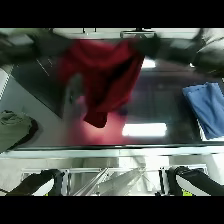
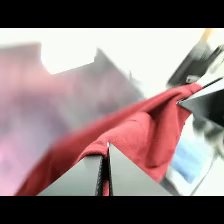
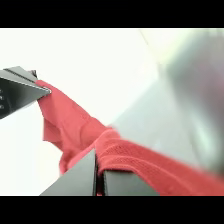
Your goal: Fold the shirts.
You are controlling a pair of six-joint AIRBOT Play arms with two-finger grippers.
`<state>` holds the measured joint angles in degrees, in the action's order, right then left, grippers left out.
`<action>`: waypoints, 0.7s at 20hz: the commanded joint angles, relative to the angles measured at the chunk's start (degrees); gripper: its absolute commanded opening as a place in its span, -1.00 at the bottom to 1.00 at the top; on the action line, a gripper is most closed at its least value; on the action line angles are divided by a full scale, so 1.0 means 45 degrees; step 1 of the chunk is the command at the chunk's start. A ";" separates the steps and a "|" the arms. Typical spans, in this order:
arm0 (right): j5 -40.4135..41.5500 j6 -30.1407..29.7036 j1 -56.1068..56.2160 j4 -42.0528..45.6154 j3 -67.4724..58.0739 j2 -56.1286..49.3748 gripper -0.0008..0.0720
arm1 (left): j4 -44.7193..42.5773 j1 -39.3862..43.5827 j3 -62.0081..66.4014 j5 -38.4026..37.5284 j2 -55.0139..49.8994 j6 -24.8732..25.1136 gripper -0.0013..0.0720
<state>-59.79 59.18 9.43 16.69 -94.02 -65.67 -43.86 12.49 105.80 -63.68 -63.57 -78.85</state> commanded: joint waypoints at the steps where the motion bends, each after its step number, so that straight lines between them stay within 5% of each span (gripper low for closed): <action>1: 0.0471 0.1010 -0.0097 0.0986 -0.3954 0.0209 -0.93 | 0.0083 0.0049 0.4323 -0.0053 -0.0311 -0.0792 -0.92; 8: -0.1175 0.2016 0.0000 0.2715 -0.4299 -0.1928 -0.93 | -0.0039 0.0034 -0.0597 0.1044 -0.0345 0.0199 -0.90; 14: -0.1729 0.3084 0.0146 0.5085 -0.3764 -0.7082 -0.93 | -0.0015 -0.0631 -0.1637 0.2200 -0.5197 0.1564 -0.90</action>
<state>-66.59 70.39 9.96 33.50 -111.55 -87.29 -44.10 11.33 100.38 -56.99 -77.41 -74.87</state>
